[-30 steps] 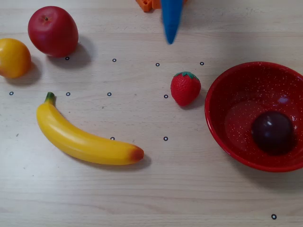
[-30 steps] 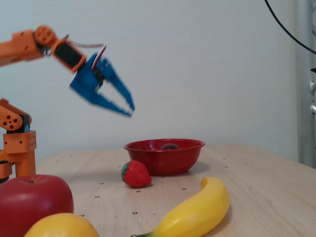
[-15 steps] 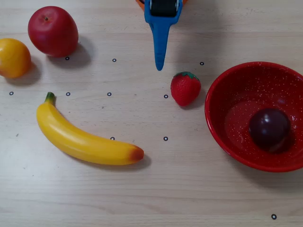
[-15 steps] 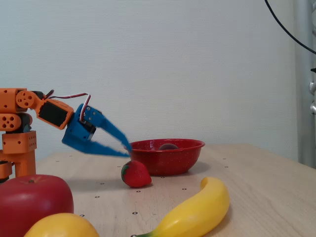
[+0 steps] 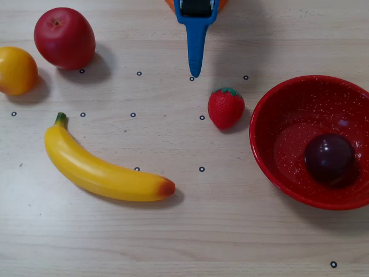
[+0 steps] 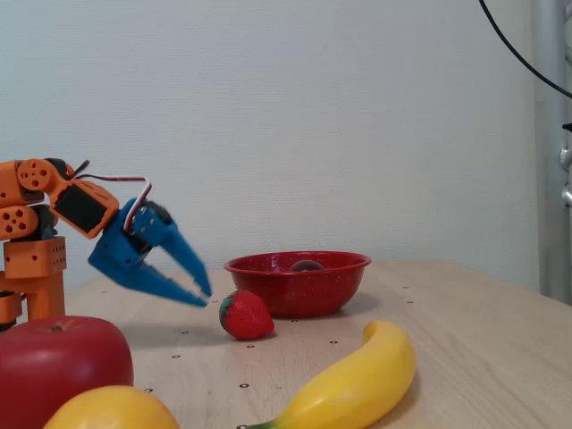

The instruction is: Put plum in the red bowl.

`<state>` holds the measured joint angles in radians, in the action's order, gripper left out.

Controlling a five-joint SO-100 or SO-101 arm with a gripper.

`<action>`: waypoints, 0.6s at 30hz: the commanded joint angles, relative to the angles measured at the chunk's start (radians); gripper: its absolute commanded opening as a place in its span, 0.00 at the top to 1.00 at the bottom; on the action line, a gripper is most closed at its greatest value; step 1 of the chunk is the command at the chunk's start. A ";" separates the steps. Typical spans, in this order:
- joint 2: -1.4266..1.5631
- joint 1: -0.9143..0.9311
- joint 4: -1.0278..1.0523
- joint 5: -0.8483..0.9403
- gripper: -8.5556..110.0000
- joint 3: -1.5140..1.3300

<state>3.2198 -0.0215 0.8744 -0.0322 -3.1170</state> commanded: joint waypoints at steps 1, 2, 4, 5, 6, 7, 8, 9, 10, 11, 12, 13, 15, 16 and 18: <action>0.012 -0.005 -0.003 0.023 0.93 -0.003; 0.012 -0.002 -0.003 0.026 0.93 -0.003; 0.012 -0.002 0.000 0.041 0.93 -0.003; 0.011 -0.002 0.003 0.043 0.93 -0.003; 0.011 -0.003 0.005 0.043 0.93 -0.003; 0.011 -0.003 0.005 0.040 0.93 -0.003; 0.011 -0.003 0.005 0.040 0.93 -0.003; 0.011 -0.003 0.006 0.040 0.93 -0.003; 0.011 -0.003 0.006 0.040 0.93 -0.003; 0.011 -0.003 0.006 0.038 0.93 -0.003; 0.011 -0.003 0.006 0.038 0.93 -0.003; 0.011 -0.003 0.006 0.038 0.93 -0.003; 0.011 -0.003 0.006 0.038 0.93 -0.003; 0.011 -0.003 0.006 0.038 0.93 -0.003; 0.011 -0.003 0.006 0.038 0.93 -0.003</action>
<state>3.2198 -0.0215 0.8882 -0.0123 -3.1186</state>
